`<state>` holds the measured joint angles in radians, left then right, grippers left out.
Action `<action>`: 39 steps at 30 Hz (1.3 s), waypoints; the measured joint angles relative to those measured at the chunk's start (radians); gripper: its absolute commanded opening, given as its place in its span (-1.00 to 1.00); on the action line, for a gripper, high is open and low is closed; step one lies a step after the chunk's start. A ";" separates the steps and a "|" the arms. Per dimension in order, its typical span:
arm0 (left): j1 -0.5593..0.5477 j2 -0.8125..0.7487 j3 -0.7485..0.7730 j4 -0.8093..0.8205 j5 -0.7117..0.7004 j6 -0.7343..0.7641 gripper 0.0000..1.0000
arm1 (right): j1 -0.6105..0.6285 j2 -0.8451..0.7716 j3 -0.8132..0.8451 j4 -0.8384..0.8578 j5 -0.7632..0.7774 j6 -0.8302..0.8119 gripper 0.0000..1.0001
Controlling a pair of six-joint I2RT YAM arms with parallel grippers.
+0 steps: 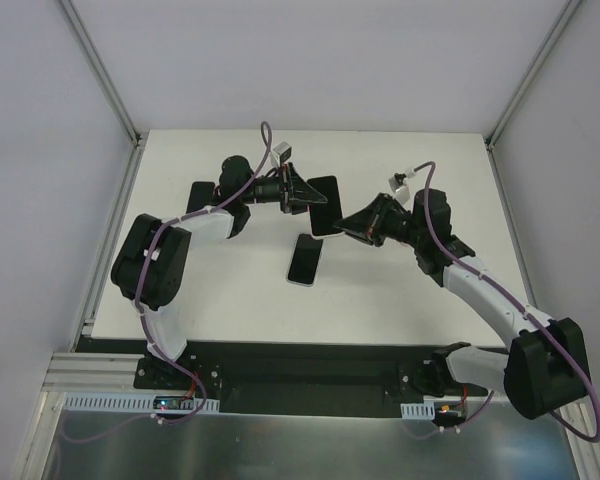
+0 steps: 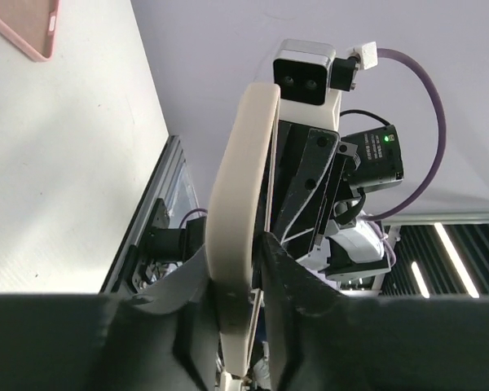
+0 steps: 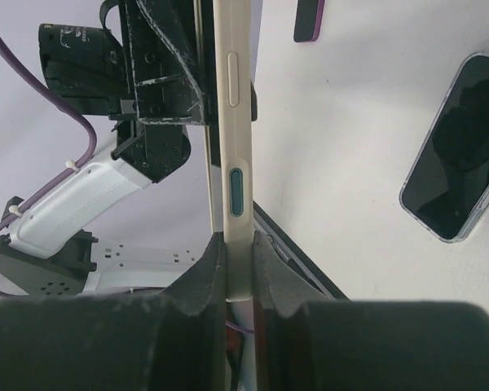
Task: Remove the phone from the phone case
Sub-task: Adjust the phone, then remove the phone case from the phone.
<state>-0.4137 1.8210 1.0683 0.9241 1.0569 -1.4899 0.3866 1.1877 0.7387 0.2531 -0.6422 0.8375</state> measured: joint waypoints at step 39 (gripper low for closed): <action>0.002 -0.003 0.005 0.208 -0.008 -0.172 -1.00 | 0.113 -0.077 0.310 -0.541 0.348 -0.298 -0.45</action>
<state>-0.4118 1.8175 1.0729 1.1320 1.0489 -1.6615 0.4995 1.1110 1.0485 -0.2882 -0.2939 0.5400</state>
